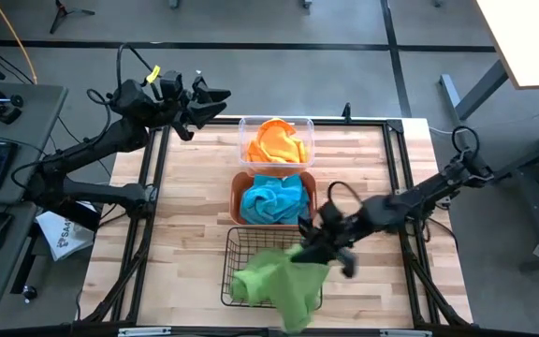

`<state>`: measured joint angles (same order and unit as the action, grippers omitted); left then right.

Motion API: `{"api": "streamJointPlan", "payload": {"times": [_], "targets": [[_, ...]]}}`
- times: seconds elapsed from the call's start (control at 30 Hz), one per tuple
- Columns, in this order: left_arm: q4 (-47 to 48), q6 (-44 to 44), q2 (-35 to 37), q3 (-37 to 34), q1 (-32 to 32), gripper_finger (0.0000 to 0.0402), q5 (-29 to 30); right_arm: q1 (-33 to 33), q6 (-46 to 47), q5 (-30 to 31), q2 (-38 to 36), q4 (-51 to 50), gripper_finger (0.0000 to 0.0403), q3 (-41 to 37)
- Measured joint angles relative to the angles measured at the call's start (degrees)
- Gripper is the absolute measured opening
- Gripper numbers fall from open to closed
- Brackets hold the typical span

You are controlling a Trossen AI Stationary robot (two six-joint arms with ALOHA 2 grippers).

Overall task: Sort microfiber towel by color & place in baskets
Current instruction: Put the green towel into the black wire basket

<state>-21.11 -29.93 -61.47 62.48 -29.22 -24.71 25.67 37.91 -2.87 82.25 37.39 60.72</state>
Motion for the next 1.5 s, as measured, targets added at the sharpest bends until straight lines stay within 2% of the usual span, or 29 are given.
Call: {"api": "streamJointPlan", "payload": {"times": [0.1,0.2,0.33,0.5,0.6,0.83,1.1,1.17,1.27,1.4,1.5], "targets": [[-0.1,0.0,0.1,0.0,0.1,0.0204,-0.2,-0.4,0.6,6.0,0.7,-10.8,0.0000,1.8],[0.1,0.1,1.0,0.0,-0.1,0.0204,-2.4,-1.4,1.9,8.9,1.2,-14.5,0.0000,2.7],[0.3,0.1,3.9,0.0,-1.2,0.0204,-7.2,-2.1,4.9,8.9,2.6,-17.3,0.0000,2.7],[1.6,0.1,8.7,0.0,-2.4,0.0204,-10.4,-0.9,11.5,8.2,5.6,-24.3,0.0000,2.7],[4.7,1.7,11.2,0.0,-3.1,0.0204,-10.4,-0.1,15.8,5.6,9.3,-27.7,0.0000,2.7],[13.5,5.0,14.0,0.0,-3.8,0.0204,-10.1,-0.3,21.9,5.3,16.0,-28.6,0.0000,2.6],[18.1,5.0,14.0,0.0,-3.8,0.0204,-10.2,-0.3,25.2,4.5,16.4,-33.8,0.0003,2.6],[18.1,5.0,13.9,0.0,-3.8,0.0204,-10.2,-0.3,25.2,4.5,16.3,-33.8,0.0015,2.7],[17.6,4.9,13.9,0.0,-3.8,0.0204,-10.0,-0.3,24.7,4.2,16.3,-34.3,0.0053,2.7],[17.3,4.2,13.7,0.0,-3.8,0.0204,-10.0,-0.3,22.6,2.2,16.1,-34.2,0.0131,2.7],[16.9,2.6,13.5,0.0,-3.7,0.0204,-10.0,-0.3,20.9,-3.3,15.6,-36.6,0.0191,4.0]]}}
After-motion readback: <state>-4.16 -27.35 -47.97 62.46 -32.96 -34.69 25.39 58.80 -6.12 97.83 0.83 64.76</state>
